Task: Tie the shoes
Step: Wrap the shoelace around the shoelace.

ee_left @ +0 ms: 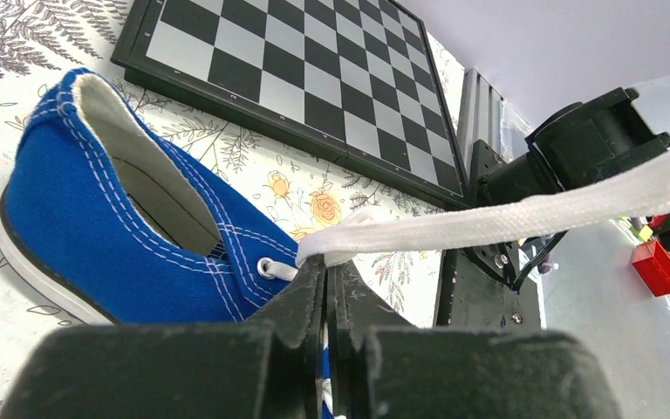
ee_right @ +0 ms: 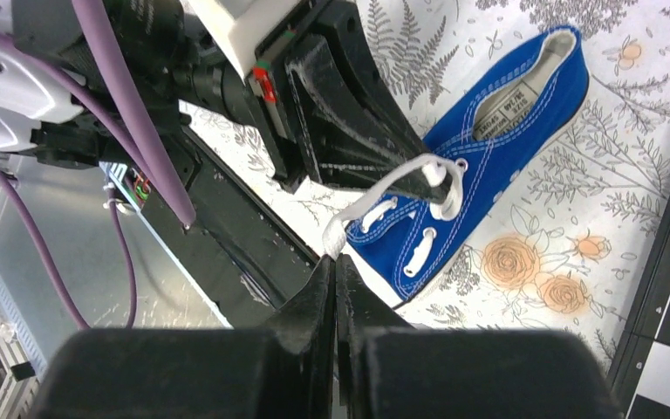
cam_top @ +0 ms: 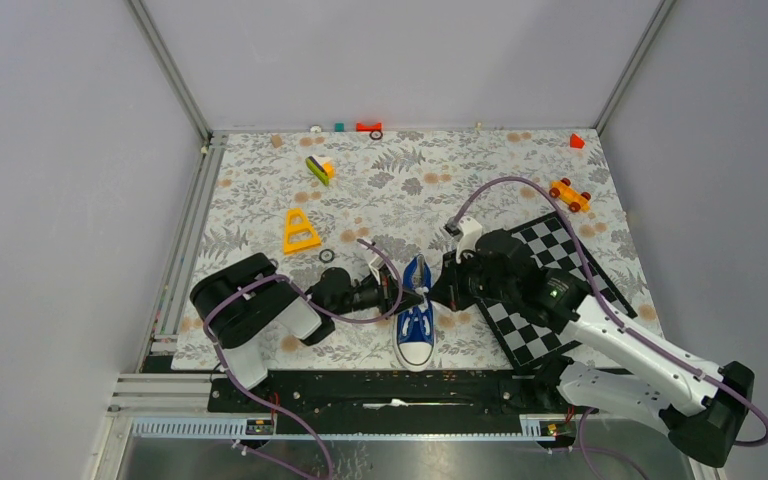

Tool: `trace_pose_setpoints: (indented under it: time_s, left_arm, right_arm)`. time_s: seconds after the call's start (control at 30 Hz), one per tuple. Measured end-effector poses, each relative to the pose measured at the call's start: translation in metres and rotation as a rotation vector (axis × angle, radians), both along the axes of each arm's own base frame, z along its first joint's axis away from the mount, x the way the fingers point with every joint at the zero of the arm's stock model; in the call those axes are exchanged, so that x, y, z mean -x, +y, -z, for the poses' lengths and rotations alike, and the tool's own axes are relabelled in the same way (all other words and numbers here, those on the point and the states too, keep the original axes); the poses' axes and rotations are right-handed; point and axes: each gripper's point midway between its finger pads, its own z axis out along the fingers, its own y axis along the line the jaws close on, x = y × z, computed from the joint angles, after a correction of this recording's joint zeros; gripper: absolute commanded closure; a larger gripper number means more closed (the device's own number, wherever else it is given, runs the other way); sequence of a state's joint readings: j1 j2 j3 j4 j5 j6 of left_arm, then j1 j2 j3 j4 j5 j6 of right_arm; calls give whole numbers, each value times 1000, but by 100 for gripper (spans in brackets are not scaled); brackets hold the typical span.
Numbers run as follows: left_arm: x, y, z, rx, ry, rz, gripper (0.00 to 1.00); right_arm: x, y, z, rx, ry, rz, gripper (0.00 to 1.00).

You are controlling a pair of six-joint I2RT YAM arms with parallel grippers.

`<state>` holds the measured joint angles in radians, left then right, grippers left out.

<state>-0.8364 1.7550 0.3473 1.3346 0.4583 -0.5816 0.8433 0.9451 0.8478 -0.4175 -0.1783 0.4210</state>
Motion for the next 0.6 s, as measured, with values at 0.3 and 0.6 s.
trace_pose_setpoints:
  time_s: [0.3, 0.6]
  left_arm:
    - [-6, 3, -2, 6, -1, -17, 100]
    - [-6, 2, -4, 16, 8, -18, 100]
  right_arm:
    - [19, -12, 36, 59, 80, -10, 100]
    - [31, -18, 65, 108, 161, -10, 100]
